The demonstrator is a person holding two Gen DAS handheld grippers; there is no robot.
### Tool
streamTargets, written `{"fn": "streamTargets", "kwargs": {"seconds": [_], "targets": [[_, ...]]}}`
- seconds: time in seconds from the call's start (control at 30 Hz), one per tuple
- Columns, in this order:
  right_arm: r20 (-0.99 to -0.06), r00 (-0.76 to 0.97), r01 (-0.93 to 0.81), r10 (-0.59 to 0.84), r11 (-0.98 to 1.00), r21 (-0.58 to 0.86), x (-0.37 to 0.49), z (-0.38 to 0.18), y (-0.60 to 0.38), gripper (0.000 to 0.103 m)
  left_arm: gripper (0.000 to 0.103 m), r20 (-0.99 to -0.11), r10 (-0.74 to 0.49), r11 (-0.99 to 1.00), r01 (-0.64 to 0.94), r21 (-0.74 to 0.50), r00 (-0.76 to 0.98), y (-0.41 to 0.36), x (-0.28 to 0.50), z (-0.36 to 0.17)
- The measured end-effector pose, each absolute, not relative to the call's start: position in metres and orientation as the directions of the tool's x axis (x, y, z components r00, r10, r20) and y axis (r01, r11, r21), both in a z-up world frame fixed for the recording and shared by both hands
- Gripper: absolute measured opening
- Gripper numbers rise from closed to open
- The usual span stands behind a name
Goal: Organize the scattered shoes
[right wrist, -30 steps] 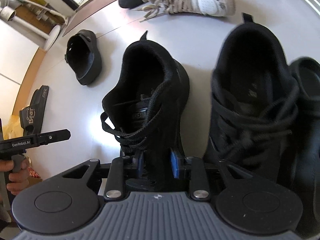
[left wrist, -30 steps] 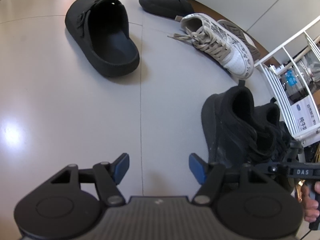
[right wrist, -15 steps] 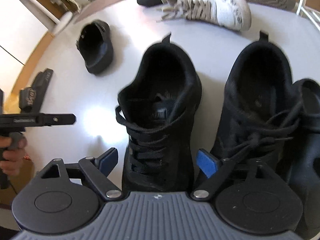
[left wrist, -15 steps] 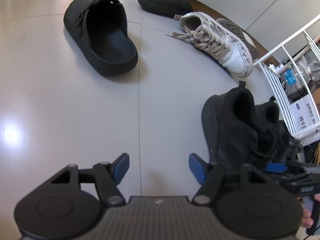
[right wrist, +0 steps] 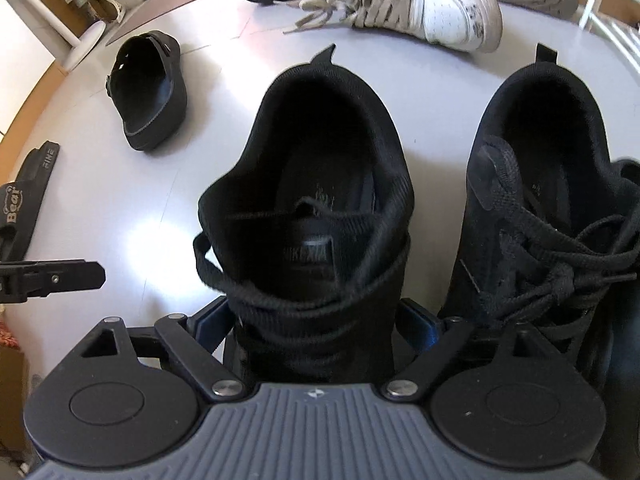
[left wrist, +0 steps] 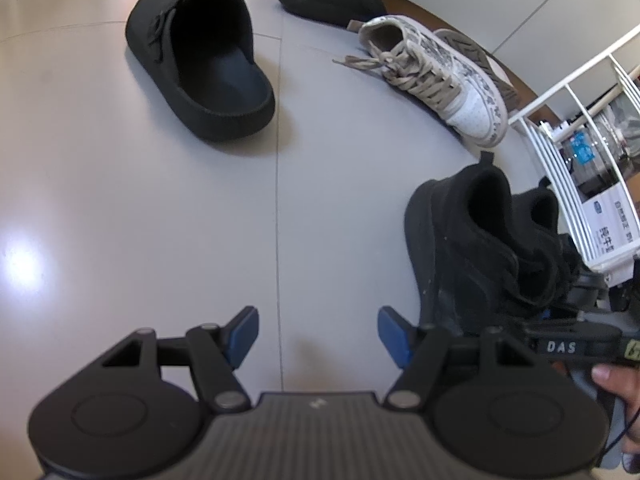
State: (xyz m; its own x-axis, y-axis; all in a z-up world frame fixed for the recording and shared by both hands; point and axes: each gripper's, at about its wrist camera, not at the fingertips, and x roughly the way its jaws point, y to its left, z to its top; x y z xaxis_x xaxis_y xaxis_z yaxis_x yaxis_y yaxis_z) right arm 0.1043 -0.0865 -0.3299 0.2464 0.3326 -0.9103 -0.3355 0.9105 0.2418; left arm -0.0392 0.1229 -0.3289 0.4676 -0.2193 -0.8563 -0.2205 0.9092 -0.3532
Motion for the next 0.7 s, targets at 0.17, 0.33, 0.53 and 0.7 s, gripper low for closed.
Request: {"fn": "streamTargets", "kwargs": {"seconds": [0.17, 0.33, 0.53, 0.7], "targets": [[-0.903, 0.278, -0.357, 0.327, 0.908, 0.219, 0.105, -0.327, -0.083, 0.077, 0.069, -0.860, -0.221, 0.910, -0.219, -0.351, 0.461, 0.121, -0.039, -0.330], [-0.897, 0.293, -0.379, 0.331, 0.902, 0.209, 0.112, -0.327, -0.080, 0.074, 0.069, -0.862, -0.226, 0.912, -0.213, -0.351, 0.454, 0.118, -0.039, -0.332], [-0.891, 0.326, -0.363, 0.317, 0.912, 0.192, 0.119, -0.330, -0.085, 0.071, 0.069, -0.866, -0.224, 0.911, -0.219, -0.349, 0.448, 0.120, -0.041, -0.333], [-0.890, 0.337, -0.348, 0.307, 0.919, 0.186, 0.115, -0.329, -0.094, 0.070, 0.069, -0.864, -0.226, 0.910, -0.219, -0.352, 0.451, 0.121, -0.041, -0.333]]}}
